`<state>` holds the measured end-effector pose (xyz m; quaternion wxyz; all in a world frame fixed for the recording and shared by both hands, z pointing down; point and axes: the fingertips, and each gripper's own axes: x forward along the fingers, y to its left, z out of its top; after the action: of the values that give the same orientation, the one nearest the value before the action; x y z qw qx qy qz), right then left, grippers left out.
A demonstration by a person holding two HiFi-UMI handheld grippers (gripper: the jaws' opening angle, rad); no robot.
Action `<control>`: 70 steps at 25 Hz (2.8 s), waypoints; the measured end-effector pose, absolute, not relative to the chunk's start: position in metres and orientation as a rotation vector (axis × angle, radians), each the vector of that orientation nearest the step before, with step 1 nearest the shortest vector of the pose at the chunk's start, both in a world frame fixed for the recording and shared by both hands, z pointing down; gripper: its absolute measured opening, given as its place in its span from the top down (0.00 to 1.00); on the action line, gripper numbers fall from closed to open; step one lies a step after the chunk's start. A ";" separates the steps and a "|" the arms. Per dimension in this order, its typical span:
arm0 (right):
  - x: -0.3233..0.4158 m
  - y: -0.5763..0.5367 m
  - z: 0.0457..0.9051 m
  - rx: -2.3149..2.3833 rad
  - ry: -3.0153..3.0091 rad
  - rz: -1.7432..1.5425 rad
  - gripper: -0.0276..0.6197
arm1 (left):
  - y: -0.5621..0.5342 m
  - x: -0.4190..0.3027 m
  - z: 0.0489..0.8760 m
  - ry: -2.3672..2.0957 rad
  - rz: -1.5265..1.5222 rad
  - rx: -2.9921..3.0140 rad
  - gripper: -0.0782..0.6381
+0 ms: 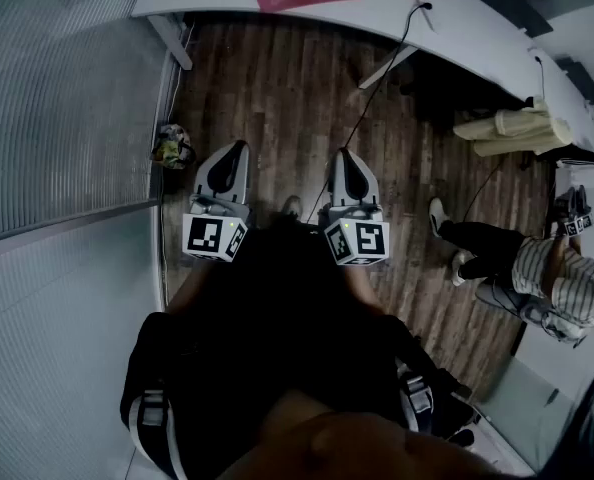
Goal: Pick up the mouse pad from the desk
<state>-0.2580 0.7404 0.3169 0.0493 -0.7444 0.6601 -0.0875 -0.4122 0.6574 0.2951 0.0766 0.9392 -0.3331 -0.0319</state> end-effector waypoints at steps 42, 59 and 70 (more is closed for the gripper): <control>-0.125 0.722 0.344 -2.110 2.158 -0.312 0.96 | 0.649 -0.290 0.316 -1.159 -0.036 2.758 0.88; -0.093 0.552 0.358 -2.178 2.163 -0.319 0.96 | 0.474 -0.243 0.341 -1.074 -0.061 2.707 0.88; -0.069 0.375 0.354 -2.218 2.127 -0.350 0.96 | 0.297 -0.213 0.342 -0.989 -0.005 2.740 0.88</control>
<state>-0.0686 0.3752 0.3539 0.0244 -0.7169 0.6875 -0.1132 -0.2132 0.2971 0.3423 0.1141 0.9345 -0.3372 -0.0017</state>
